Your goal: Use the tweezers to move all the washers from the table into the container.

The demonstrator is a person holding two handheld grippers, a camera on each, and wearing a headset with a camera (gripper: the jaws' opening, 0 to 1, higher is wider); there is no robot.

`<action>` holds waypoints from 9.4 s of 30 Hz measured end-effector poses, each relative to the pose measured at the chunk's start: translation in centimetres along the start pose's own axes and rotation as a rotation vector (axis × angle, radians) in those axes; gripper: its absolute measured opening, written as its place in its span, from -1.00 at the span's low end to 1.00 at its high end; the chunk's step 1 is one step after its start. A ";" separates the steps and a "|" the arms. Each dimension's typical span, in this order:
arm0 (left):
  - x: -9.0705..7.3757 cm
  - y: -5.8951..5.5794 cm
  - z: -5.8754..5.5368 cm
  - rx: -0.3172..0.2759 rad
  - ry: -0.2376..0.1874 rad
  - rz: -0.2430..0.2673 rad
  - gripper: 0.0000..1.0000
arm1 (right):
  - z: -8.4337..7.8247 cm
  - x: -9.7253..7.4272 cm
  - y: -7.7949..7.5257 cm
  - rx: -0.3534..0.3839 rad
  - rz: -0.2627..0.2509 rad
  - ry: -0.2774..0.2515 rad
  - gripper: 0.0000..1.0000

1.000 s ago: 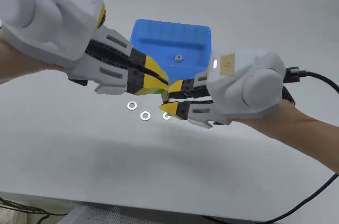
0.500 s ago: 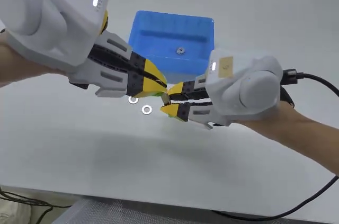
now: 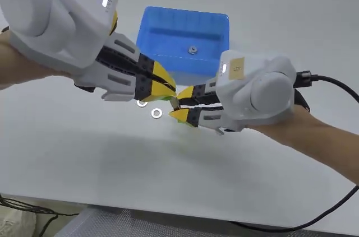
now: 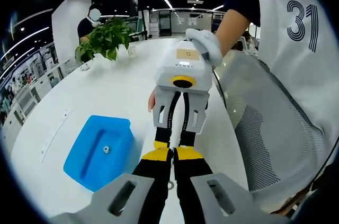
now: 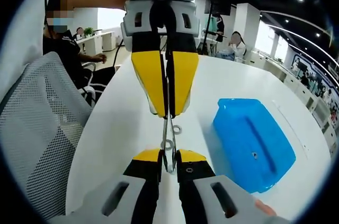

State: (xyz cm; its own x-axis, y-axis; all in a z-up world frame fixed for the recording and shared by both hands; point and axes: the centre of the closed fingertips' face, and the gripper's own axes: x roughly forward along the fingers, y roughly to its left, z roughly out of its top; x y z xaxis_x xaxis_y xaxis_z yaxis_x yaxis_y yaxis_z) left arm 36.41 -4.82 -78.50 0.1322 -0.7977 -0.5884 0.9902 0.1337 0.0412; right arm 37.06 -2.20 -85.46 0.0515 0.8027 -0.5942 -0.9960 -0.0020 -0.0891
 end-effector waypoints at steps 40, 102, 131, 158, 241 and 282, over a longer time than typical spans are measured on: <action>0.4 0.1 0.3 -0.009 0.037 -0.050 -0.89 | -0.2 -0.3 0.2 0.008 0.041 0.009 -0.80; 0.4 13.2 0.2 0.091 0.058 0.002 -0.88 | 0.6 1.7 -13.3 0.007 -0.067 0.004 -0.79; -3.5 9.7 4.8 0.174 0.056 0.029 -0.88 | 5.3 -2.6 -11.3 -0.061 -0.137 -0.043 -0.72; -5.5 1.9 3.5 0.095 0.072 -0.007 -0.89 | 6.8 -2.0 -2.1 -0.079 -0.049 -0.058 -0.73; -2.3 0.5 -2.7 -0.051 0.045 -0.031 -0.88 | 2.3 2.7 1.0 0.006 0.057 -0.012 -0.78; -6.5 5.9 7.1 0.149 -0.037 0.067 -0.88 | 9.4 -4.4 -6.9 -0.149 -0.110 -0.075 -0.81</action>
State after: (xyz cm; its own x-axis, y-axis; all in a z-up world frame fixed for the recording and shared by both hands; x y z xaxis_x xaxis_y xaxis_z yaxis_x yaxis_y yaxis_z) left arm 41.75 -3.06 -68.69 0.1969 -0.8112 -0.5506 0.9745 0.1004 0.2006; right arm 42.99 -0.10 -74.70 0.1487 0.8451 -0.5136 -0.9625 0.0046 -0.2712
